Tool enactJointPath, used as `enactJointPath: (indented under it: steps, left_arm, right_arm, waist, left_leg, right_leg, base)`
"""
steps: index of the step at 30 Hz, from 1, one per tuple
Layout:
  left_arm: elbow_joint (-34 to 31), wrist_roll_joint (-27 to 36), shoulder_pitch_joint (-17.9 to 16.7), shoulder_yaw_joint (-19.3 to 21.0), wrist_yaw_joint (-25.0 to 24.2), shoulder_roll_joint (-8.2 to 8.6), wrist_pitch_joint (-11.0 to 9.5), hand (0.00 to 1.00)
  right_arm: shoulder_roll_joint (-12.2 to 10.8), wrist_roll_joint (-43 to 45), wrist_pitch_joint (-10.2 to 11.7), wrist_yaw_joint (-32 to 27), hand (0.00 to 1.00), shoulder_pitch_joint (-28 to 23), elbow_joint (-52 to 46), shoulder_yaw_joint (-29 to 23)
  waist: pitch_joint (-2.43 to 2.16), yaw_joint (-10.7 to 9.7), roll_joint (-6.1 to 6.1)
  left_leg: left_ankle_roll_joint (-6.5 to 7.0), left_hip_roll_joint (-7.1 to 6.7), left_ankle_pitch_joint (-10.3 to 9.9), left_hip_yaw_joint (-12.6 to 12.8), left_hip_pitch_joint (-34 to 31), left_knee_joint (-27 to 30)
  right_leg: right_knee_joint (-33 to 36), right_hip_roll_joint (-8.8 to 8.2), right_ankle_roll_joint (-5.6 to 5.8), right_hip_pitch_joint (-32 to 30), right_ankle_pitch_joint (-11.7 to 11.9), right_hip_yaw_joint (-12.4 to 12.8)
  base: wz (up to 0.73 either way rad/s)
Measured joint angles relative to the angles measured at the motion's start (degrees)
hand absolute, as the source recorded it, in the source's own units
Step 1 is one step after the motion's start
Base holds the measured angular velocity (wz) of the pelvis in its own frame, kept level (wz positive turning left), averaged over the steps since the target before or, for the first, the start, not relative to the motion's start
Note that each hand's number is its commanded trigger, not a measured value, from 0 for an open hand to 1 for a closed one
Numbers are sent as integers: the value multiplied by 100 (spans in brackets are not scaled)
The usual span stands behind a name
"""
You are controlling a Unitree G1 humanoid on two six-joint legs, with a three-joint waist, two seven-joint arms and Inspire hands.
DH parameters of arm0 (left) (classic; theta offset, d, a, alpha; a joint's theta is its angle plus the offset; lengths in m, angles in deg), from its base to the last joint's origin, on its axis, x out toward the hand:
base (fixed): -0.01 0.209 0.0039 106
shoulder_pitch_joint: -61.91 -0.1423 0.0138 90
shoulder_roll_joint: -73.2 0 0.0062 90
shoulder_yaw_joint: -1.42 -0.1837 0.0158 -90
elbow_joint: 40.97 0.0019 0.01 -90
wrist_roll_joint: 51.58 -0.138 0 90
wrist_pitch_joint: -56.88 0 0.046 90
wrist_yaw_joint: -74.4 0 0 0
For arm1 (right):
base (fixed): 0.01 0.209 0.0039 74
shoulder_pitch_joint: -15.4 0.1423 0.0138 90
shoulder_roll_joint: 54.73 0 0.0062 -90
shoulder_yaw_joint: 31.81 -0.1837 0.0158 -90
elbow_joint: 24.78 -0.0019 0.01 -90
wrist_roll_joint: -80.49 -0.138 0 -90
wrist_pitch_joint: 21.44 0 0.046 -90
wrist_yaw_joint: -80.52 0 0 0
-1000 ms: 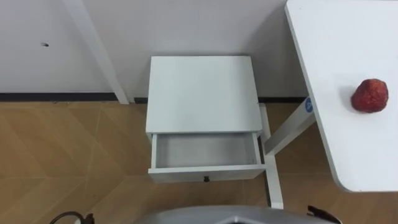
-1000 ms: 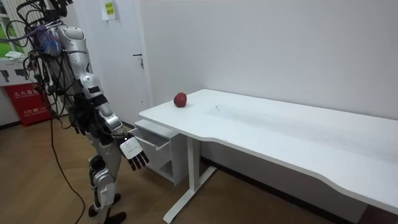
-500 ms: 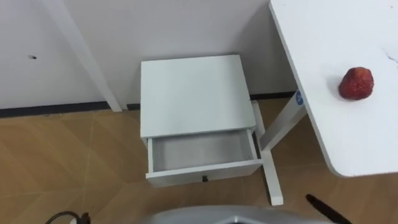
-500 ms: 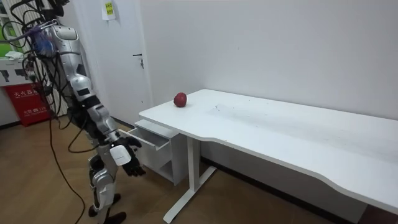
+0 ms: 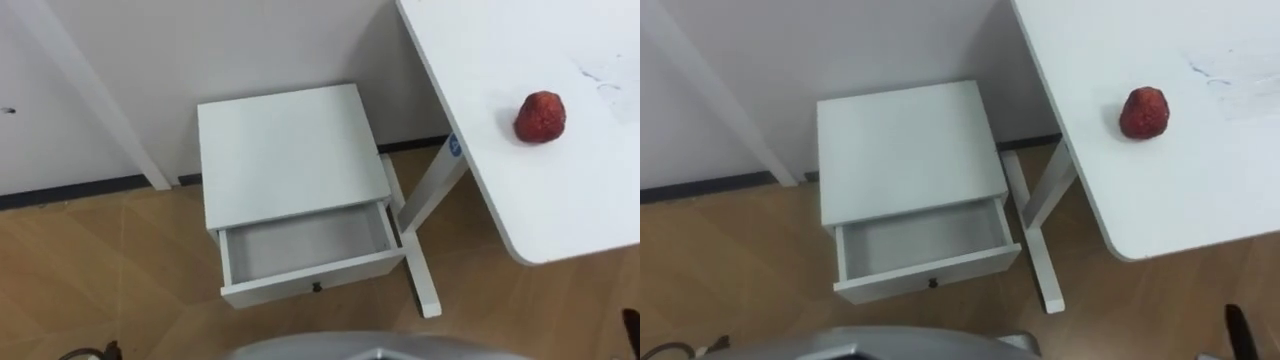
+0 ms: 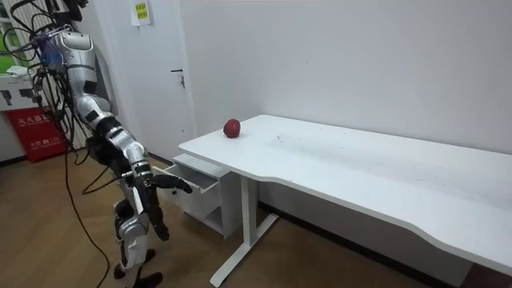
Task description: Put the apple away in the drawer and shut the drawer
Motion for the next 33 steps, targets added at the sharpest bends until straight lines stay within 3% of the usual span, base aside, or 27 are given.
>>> enactJointPath:
  steps: [4, 9, 14, 17, 23, 26, 33]
  left_arm:
    - [-38, 10, -5, -7, -35, 0, -31, 0]
    - [-224, 4, -69, -9, -38, 2, -105, 0]
    - [-220, -3, -80, -88, -37, 28, -126, 0]
    - [-137, 6, -49, -304, -27, 6, -122, 0]
    - [-92, -20, -57, -591, -24, 3, -121, 0]
    - [60, -7, -56, -714, -16, -9, -94, 0]
    - [61, -92, -41, -906, -19, -7, -69, 0]
  right_arm:
    - [-2, 35, 95, -688, 0, 15, -1270, 9]
    - [92, 584, 458, -1242, 0, 43, -2386, -1]
    - [128, 2247, 547, -1726, 0, 131, -2986, 109]
    - [160, 3302, 555, -1906, 0, 133, -3697, 558]
    - [175, 4383, 552, -1615, 0, 148, -4229, 1229]
    - [227, 4842, 509, -1312, 0, 148, -4439, 1620]
    - [489, 5157, 427, -325, 0, 170, -4439, 2095]
  waist:
    - [4, 10, 14]
    - [3, 15, 10]
    - [3, 57, 56]
    - [3, 165, 74]
    - [10, 329, 56]
    - [52, 471, 13]
    - [81, 655, -73]
  left_leg:
    - [7, 16, 12, 88, -107, 8]
    - [9, 17, 24, 62, -167, 19]
    - [12, 9, 25, 63, -188, -16]
    - [3, 26, 33, 115, -174, -61]
    - [2, 32, 33, 103, -163, -78]
    - [0, 34, 35, 99, -81, -78]
    - [-2, 34, 37, 57, -66, -78]
  right_leg:
    - [4, -7, 9, -124, 5, -35]
    - [12, 1, 17, -177, 10, -50]
    - [3, -3, 19, -211, 11, -55]
    - [4, 2, 19, -239, 11, -28]
    - [-7, 2, 19, -236, 11, -43]
    - [-13, 0, 21, -177, 10, -50]
    - [-17, 0, 22, -150, 10, -41]
  base:
    - [-10]
    - [3]
    - [-1]
    - [-13]
    - [1]
    - [0]
    - [4]
